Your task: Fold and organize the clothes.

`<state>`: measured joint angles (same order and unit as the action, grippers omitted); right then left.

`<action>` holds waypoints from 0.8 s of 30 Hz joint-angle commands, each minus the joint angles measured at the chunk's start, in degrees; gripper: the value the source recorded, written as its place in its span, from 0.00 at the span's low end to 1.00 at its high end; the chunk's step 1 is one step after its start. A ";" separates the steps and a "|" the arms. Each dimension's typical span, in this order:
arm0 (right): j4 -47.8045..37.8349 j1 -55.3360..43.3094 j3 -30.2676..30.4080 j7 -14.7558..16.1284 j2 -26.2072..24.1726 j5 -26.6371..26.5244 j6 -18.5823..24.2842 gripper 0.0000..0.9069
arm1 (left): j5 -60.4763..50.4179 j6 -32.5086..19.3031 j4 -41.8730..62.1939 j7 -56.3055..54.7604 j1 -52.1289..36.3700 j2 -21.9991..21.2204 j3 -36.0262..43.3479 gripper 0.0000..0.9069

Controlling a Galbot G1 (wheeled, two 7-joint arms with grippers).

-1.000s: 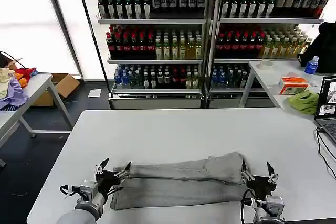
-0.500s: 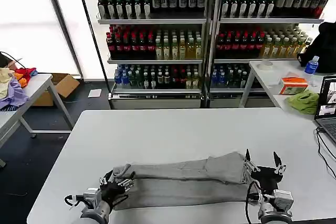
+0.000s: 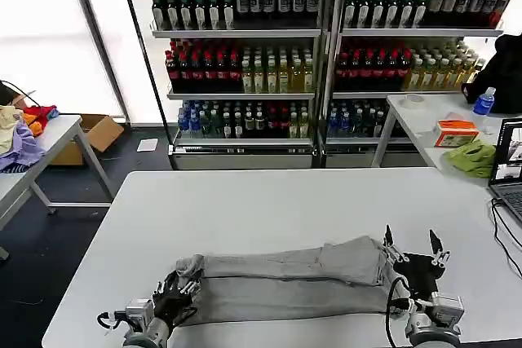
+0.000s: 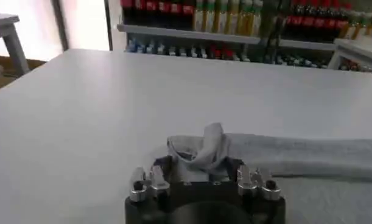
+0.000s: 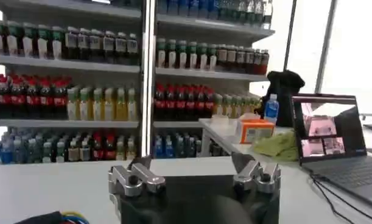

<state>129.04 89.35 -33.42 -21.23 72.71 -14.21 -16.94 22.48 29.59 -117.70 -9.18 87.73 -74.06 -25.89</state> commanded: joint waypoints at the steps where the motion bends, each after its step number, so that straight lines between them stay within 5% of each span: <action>1: 0.24 -0.48 -0.42 -0.36 -0.13 -0.40 -0.19 1.00 | 0.35 -1.03 0.39 0.24 0.64 -0.53 -0.40 0.01; 13: -0.72 -3.42 -0.43 -0.88 -0.77 -1.01 -1.24 1.00 | 1.74 -2.51 -0.21 0.24 -1.56 0.86 -6.23 0.00; 24: 0.08 -6.24 0.53 -1.88 -0.90 -1.15 -2.75 1.00 | 11.51 -1.84 8.66 3.29 -6.62 21.89 -31.52 0.00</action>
<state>129.03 84.58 -32.91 -22.84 71.92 -15.24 -19.14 27.09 28.07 -115.94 -7.91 84.81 -68.37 -37.40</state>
